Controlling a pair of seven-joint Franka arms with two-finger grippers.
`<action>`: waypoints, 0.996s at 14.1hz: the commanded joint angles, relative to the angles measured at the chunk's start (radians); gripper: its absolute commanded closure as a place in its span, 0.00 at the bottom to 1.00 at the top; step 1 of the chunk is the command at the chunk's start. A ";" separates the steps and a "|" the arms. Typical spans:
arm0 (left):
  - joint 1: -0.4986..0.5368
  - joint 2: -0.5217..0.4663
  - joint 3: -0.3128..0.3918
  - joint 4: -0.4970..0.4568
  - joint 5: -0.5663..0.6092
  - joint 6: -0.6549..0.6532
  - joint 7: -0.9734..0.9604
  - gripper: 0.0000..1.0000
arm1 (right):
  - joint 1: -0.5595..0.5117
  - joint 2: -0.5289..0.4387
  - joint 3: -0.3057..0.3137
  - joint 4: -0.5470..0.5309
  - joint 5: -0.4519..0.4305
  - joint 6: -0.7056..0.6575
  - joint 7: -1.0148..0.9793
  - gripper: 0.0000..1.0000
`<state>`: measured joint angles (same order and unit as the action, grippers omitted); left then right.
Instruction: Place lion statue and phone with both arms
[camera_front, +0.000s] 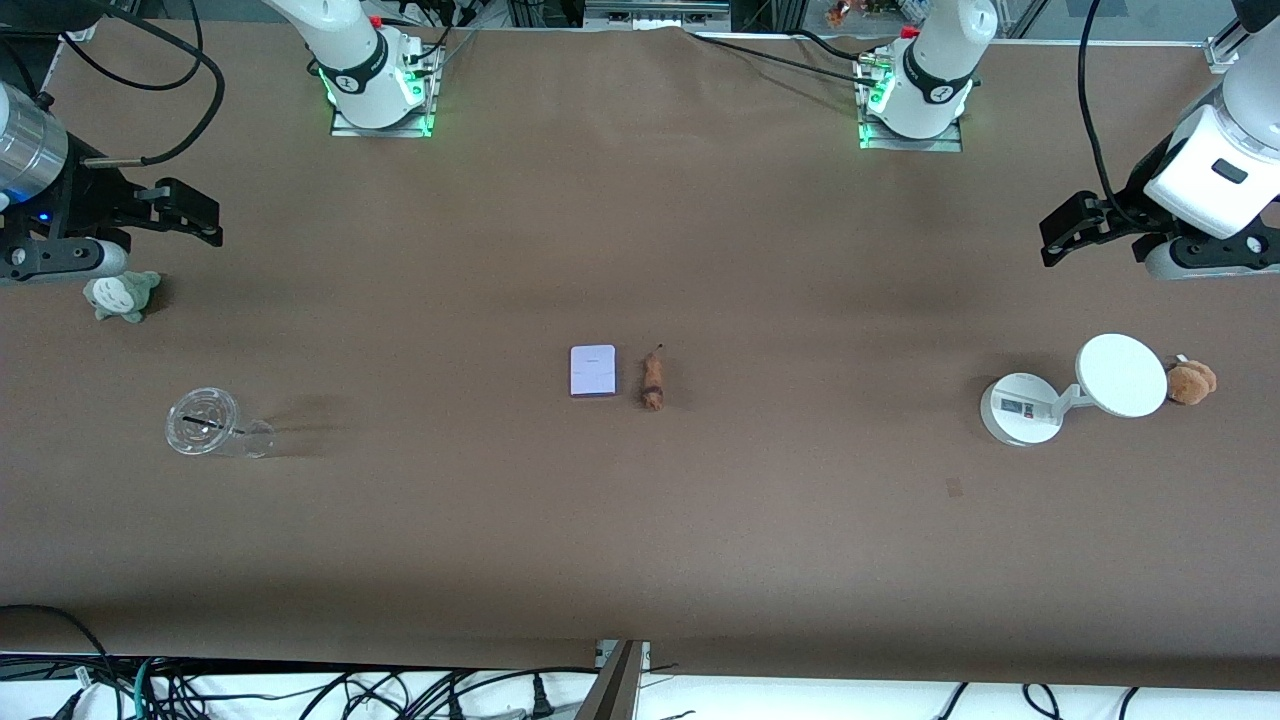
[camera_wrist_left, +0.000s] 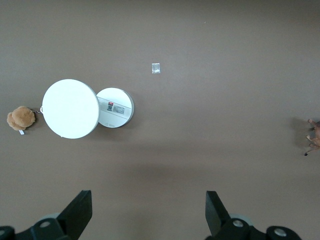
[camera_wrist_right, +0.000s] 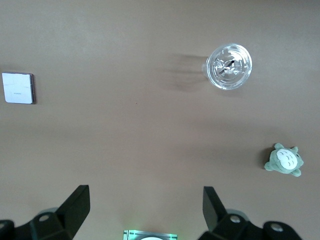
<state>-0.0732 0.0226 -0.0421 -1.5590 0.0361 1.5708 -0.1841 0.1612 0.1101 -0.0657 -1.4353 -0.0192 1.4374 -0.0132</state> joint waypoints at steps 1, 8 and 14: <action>-0.004 -0.020 -0.001 -0.009 -0.007 0.011 -0.005 0.00 | 0.003 0.006 0.004 0.024 -0.011 -0.005 -0.002 0.00; -0.002 -0.018 -0.001 -0.007 -0.009 0.009 -0.005 0.00 | 0.001 0.006 0.001 0.024 -0.013 -0.005 0.002 0.00; -0.002 -0.018 -0.015 -0.003 -0.035 0.008 -0.006 0.00 | 0.000 0.006 0.001 0.024 -0.013 -0.005 -0.002 0.00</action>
<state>-0.0754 0.0192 -0.0543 -1.5589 0.0170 1.5724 -0.1858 0.1616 0.1101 -0.0656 -1.4324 -0.0192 1.4393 -0.0130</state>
